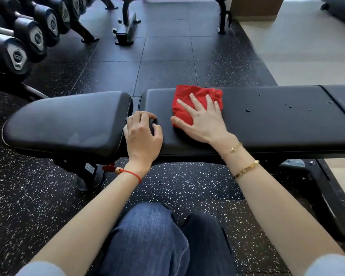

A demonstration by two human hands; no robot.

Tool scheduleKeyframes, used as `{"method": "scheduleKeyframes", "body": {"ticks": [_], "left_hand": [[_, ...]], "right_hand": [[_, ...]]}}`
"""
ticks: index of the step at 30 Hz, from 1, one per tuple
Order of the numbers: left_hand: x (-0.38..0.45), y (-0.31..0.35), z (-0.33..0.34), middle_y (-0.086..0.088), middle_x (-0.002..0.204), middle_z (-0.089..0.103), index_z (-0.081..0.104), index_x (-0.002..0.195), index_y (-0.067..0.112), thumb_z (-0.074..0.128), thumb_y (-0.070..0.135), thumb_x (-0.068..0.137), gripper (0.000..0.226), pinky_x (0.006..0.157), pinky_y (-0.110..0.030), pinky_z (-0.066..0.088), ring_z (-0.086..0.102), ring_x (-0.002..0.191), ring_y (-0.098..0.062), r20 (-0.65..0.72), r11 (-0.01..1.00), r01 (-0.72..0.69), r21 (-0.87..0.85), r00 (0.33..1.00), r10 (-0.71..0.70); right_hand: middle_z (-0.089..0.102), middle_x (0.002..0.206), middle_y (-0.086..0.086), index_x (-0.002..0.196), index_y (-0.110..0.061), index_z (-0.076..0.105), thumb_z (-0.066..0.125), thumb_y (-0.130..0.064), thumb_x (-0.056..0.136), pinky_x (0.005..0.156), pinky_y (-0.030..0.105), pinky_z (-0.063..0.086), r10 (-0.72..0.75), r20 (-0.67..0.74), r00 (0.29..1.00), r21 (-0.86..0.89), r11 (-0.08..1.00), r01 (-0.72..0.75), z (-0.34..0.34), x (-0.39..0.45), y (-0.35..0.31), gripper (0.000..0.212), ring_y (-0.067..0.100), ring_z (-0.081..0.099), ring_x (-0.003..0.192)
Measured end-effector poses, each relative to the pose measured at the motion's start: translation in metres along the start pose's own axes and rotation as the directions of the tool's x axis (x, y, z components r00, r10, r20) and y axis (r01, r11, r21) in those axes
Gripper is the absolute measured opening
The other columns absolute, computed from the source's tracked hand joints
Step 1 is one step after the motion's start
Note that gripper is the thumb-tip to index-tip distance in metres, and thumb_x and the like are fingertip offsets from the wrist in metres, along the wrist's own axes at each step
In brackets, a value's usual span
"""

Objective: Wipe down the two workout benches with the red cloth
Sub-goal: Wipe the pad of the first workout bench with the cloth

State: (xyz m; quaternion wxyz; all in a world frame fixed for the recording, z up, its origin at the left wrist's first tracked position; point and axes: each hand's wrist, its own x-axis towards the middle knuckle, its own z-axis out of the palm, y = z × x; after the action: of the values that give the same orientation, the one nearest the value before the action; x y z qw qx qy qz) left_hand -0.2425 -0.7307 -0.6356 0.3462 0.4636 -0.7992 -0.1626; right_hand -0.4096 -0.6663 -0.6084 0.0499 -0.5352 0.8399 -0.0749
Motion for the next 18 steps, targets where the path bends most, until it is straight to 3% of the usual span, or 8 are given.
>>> {"method": "scheduleKeyframes", "body": {"ticks": [4,12,18], "left_hand": [[-0.001,-0.002,0.002,-0.002,0.111,0.059,0.064,0.103,0.017,0.052,0.016,0.085,0.022,0.095,-0.042,0.039,0.050,0.110,-0.025,0.008,1.000,0.002,-0.011,1.000,-0.002],[-0.001,-0.001,0.002,-0.002,0.109,0.058,0.063,0.102,0.017,0.051,0.017,0.084,0.021,0.090,-0.040,0.040,0.050,0.107,-0.026,-0.003,1.000,-0.006,0.000,1.000,0.006],[-0.002,-0.001,0.002,-0.003,0.110,0.059,0.064,0.102,0.016,0.054,0.013,0.085,0.020,0.092,-0.042,0.041,0.051,0.108,-0.027,-0.006,1.000,0.004,-0.012,1.000,-0.004]], "right_hand": [[0.012,0.163,-0.009,0.148,-0.053,0.020,0.024,-0.081,0.081,0.121,0.049,0.000,-0.115,-0.066,0.991,0.002,0.993,0.115,0.004,-0.035,0.015,0.072,0.032,0.002,0.150],[0.005,0.164,-0.006,0.149,-0.051,0.017,0.023,-0.074,0.090,0.120,0.052,-0.005,0.047,0.021,0.999,-0.009,0.999,-0.046,-0.007,0.022,0.025,0.065,0.036,-0.004,0.149],[0.011,0.164,-0.006,0.148,-0.052,0.021,0.028,-0.072,0.090,0.121,0.050,-0.002,-0.136,-0.013,0.991,0.008,0.991,0.136,0.004,0.003,-0.006,0.062,0.033,0.000,0.150]]}}
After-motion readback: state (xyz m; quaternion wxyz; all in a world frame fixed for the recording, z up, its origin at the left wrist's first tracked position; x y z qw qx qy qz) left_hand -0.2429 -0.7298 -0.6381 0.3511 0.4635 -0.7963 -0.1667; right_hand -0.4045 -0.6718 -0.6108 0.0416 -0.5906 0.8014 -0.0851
